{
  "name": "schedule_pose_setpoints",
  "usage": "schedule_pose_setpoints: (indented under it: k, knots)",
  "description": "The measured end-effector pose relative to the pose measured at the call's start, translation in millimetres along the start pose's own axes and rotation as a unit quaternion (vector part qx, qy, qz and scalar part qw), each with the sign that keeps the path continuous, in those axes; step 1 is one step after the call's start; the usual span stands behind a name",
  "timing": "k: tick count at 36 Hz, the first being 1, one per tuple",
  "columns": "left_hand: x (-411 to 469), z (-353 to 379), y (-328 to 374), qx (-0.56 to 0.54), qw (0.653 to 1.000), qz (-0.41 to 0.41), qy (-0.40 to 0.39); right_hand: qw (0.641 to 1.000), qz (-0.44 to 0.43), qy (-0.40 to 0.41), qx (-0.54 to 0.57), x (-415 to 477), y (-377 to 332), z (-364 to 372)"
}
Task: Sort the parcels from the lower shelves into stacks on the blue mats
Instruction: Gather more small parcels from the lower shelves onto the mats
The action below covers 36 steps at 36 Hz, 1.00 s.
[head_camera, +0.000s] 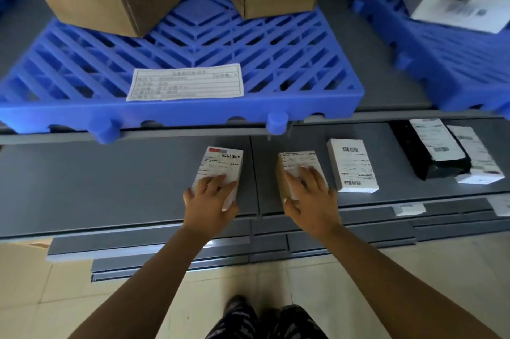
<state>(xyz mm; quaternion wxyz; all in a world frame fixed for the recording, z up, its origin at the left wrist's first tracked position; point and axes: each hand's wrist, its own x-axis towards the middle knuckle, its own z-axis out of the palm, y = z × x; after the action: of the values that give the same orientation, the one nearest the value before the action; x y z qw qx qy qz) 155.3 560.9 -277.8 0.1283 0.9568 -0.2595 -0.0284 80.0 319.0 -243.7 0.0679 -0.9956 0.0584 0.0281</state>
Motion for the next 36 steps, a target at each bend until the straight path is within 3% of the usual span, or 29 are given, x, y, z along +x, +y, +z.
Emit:
schedule_pose_setpoints:
  k: [10, 22, 28, 36]
  knots:
    - [-28, -37, 33, 0.02, 0.998, 0.051, 0.036, 0.998, -0.028, 0.061, 0.009, -56, 24, -45]
    - [-120, -87, 70, 0.016, 0.996, -0.028, 0.089, 0.988, -0.13, 0.06, 0.056, -104, 25, -76]
    - [-179, -113, 83, 0.016, 0.987, -0.058, 0.147, 0.967, -0.229, 0.064, 0.096, -125, 6, -96]
    - [-252, -179, 88, 0.045, 0.964, -0.064, 0.256, 0.917, -0.35, 0.128, 0.142, -147, -35, -148]
